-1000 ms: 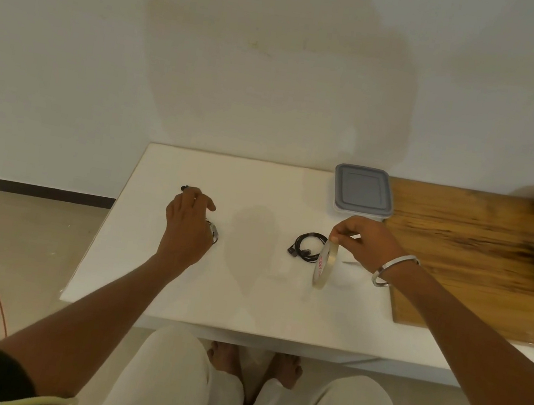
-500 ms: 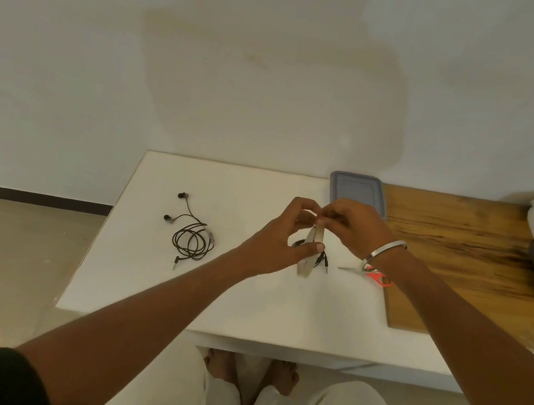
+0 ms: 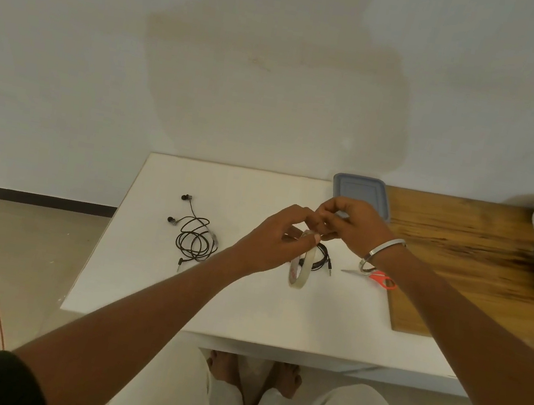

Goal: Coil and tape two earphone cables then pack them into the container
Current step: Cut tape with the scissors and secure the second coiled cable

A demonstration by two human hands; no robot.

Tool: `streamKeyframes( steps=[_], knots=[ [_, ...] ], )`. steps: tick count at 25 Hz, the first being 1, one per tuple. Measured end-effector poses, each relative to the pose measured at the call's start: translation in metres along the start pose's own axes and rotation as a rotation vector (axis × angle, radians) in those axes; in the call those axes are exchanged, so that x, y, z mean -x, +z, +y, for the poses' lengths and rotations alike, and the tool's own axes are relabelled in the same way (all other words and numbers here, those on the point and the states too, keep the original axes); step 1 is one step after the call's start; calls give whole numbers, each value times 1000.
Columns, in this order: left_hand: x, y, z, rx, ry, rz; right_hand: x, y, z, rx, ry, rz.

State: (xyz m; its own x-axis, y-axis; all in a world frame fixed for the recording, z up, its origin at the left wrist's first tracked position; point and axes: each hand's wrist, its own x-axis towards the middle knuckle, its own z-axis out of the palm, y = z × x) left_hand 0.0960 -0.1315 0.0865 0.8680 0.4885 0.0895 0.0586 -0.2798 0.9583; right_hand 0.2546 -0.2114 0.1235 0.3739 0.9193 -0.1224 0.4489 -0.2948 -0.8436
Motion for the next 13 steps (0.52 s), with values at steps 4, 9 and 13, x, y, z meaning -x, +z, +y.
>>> streamKeyframes(
  steps=[4,9,13],
  knots=[
    [1,-1,-4,12,-4,32,-4,-5,-3,-160,64,-31],
    [2,1,-2,-68,40,-13,-5,-3,-3,-43,22,-15],
    [6,1,-9,-133,86,-18,-4,-2,1,-36,22,-16]
  ],
)
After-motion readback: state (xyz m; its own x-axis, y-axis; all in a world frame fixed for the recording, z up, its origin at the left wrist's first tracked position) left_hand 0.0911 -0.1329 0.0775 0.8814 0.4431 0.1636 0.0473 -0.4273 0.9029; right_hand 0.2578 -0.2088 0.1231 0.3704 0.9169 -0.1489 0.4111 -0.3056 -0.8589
